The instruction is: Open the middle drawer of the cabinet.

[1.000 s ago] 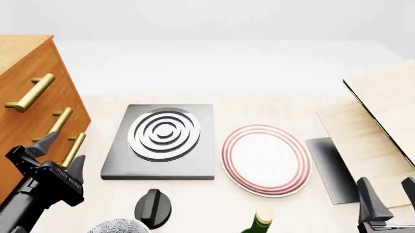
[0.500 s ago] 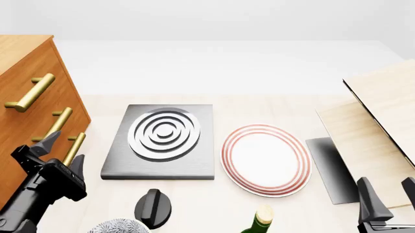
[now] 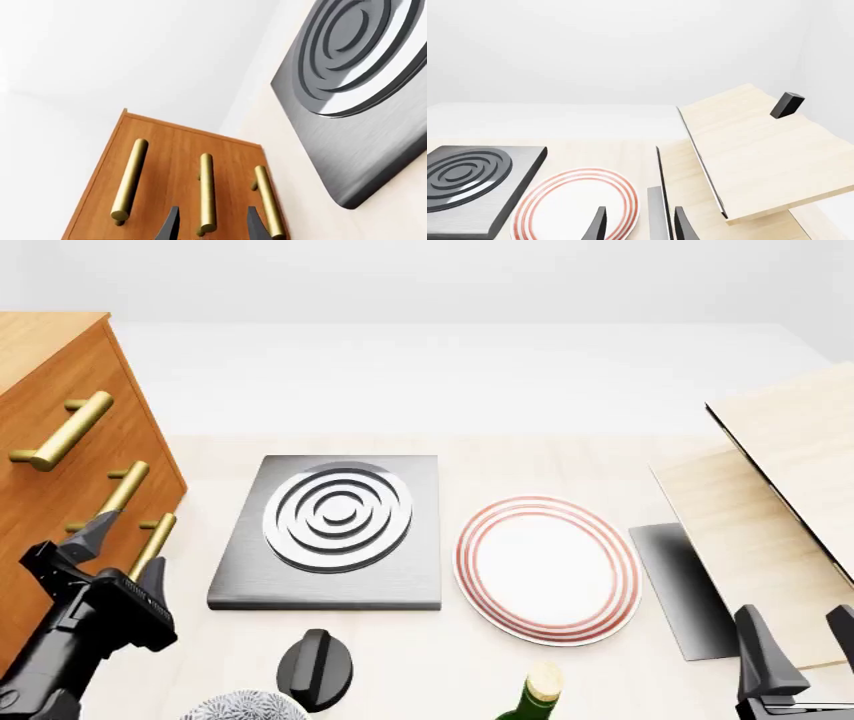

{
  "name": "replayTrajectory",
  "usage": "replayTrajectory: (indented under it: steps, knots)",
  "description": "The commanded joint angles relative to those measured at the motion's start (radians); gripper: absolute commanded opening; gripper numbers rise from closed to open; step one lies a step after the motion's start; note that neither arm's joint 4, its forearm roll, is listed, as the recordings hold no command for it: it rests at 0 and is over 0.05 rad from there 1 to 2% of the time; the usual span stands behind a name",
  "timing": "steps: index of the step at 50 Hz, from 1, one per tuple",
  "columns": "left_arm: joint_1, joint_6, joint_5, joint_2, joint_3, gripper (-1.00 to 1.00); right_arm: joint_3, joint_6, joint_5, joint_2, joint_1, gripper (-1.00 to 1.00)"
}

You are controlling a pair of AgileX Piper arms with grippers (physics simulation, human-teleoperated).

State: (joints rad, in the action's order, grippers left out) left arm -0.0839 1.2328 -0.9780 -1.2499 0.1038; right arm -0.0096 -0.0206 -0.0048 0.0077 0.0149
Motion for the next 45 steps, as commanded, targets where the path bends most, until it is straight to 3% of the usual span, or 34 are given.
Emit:
replayTrajectory:
  steps: [1, 18, 45]
  knots:
    - [-0.028, 0.013, -0.066, -0.048, -0.002, 1.00, 0.002, 0.004, 0.001, -0.001, -0.004, 1.00]
    - [-0.059, 0.026, -0.182, -0.177, 0.014, 1.00, 0.002, 0.005, 0.001, -0.001, -0.004, 1.00]
    - [-0.107, 0.026, -0.224, -0.228, 0.031, 1.00, 0.002, 0.005, 0.001, -0.001, -0.004, 1.00]
